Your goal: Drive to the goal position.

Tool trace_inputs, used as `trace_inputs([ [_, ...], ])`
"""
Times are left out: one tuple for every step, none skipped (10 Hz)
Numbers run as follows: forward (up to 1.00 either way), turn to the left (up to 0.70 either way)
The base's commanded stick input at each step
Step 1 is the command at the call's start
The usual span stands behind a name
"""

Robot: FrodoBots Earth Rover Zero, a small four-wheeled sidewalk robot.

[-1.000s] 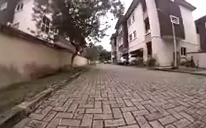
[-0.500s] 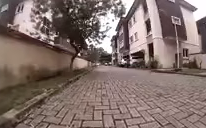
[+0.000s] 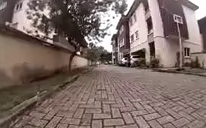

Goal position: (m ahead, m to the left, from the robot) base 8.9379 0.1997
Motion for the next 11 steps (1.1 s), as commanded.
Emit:
trace_inputs([
  [0.50, 0.00],
  [0.50, 0.00],
  [0.50, 0.00],
  [0.50, 0.00],
  [0.50, 0.00],
  [0.50, 0.00],
  [0.50, 0.00],
  [0.50, 0.00],
  [0.50, 0.00],
  [0.50, 0.00],
  [0.50, 0.00],
])
